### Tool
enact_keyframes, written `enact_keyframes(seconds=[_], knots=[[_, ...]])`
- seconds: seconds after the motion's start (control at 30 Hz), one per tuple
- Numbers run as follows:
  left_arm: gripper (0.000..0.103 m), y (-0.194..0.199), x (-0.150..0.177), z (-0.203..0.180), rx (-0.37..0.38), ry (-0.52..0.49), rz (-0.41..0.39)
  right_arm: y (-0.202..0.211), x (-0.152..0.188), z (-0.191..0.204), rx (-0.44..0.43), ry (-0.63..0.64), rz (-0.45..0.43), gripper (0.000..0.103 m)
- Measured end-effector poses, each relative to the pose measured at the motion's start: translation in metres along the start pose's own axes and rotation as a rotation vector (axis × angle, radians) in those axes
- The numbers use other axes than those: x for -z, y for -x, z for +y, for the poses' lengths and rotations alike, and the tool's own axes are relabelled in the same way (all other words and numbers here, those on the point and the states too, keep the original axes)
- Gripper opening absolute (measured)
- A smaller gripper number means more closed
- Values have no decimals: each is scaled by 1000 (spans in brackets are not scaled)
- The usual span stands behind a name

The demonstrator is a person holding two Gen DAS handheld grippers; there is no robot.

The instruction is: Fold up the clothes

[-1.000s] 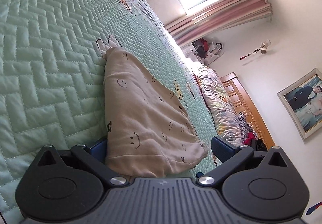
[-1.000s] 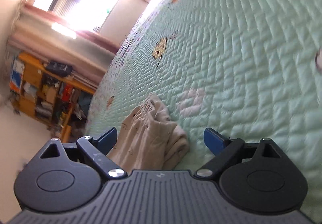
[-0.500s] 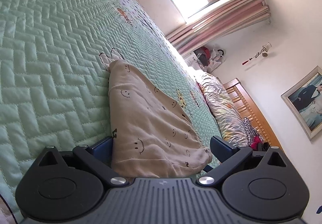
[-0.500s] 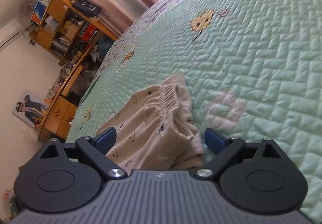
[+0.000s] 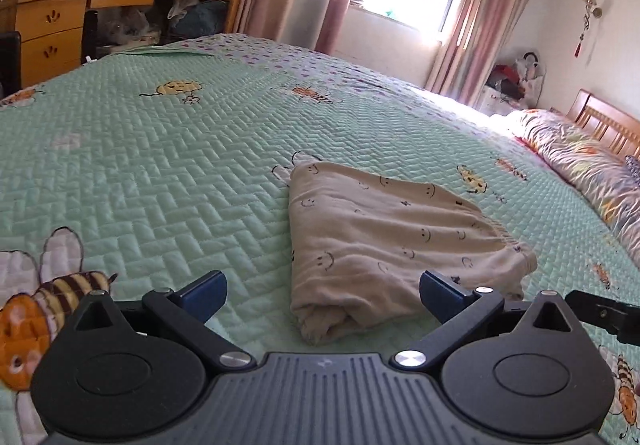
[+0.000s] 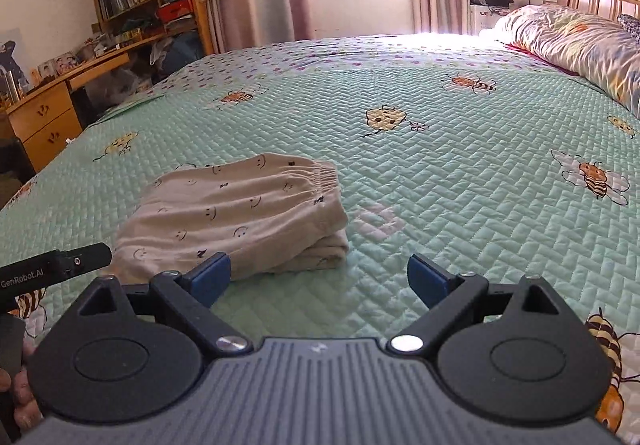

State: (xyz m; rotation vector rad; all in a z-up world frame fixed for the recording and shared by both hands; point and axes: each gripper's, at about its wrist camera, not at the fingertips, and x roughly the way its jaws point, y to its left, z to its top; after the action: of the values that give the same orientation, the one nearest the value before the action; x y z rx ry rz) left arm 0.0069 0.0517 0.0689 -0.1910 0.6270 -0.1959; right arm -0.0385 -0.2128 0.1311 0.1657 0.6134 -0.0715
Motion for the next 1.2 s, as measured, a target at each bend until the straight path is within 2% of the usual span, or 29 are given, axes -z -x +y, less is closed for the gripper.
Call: enact_keyframes(seconds=[0.2, 0.33, 0.47, 0.8, 1.2], knots=[[102, 48, -28, -28, -106, -66, 9, 20, -21, 24, -50, 16, -25, 95], [102, 78, -60, -45, -152, -92, -17, 32, -44, 37, -38, 37, -9, 95], [102, 97, -81, -65, -230, -124, -30, 47, -63, 46, -10, 91, -23, 95], [102, 101, -79, -85, -254, -144, 12, 63, -72, 47, 15, 100, -27, 95], [102, 83, -79, -84, -263, -142, 42, 51, -69, 45, 32, 96, -8, 95]])
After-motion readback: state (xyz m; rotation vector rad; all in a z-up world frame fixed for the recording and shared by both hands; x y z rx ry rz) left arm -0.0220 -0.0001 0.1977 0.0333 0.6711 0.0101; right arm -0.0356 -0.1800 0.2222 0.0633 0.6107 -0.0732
